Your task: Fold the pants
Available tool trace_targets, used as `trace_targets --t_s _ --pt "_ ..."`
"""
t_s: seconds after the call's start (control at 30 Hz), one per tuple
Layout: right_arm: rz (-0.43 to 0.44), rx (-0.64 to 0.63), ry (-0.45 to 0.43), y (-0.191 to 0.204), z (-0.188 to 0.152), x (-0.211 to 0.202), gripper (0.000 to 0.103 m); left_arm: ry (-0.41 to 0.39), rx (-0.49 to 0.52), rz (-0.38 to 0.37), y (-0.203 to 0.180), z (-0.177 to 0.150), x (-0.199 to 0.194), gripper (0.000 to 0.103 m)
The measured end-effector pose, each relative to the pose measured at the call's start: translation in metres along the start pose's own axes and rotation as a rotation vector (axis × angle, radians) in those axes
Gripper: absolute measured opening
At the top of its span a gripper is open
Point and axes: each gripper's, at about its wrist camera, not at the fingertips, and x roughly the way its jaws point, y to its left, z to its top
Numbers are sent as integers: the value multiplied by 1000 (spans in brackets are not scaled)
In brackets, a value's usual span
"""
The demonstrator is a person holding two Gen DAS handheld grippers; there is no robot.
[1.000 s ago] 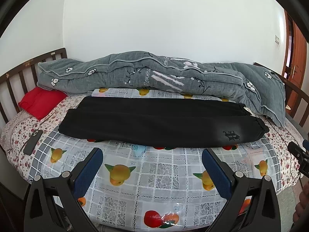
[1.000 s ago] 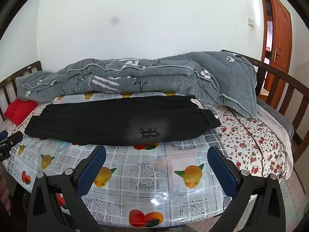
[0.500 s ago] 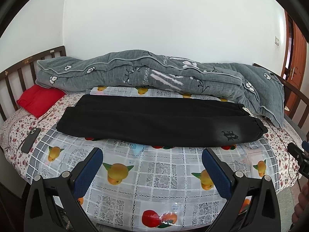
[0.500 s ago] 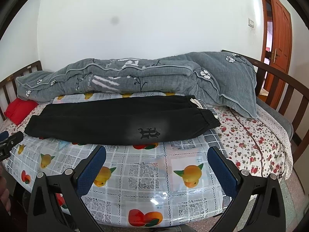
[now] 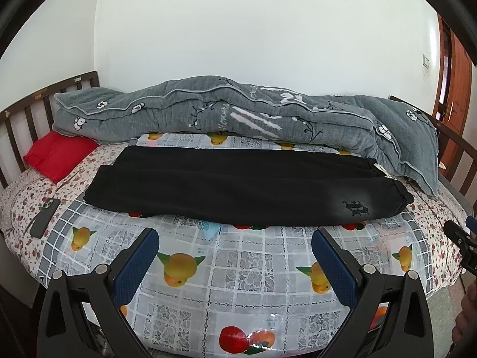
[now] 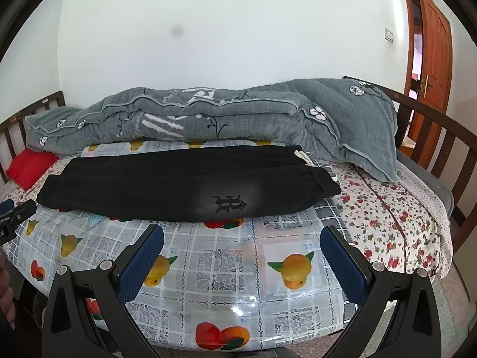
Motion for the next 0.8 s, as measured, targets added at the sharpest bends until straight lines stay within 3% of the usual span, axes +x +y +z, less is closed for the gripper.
trace_targets --t_s 0.4,0.63,0.8 --pt "-9 -7 5 -1 -5 17 103 20 -2 9 7 -1 26 103" --pt "-24 11 40 -3 -11 50 103 89 -53 11 28 -9 67 103" --pt "-46 14 92 0 -22 89 102 141 -48 63 42 -20 103 101"
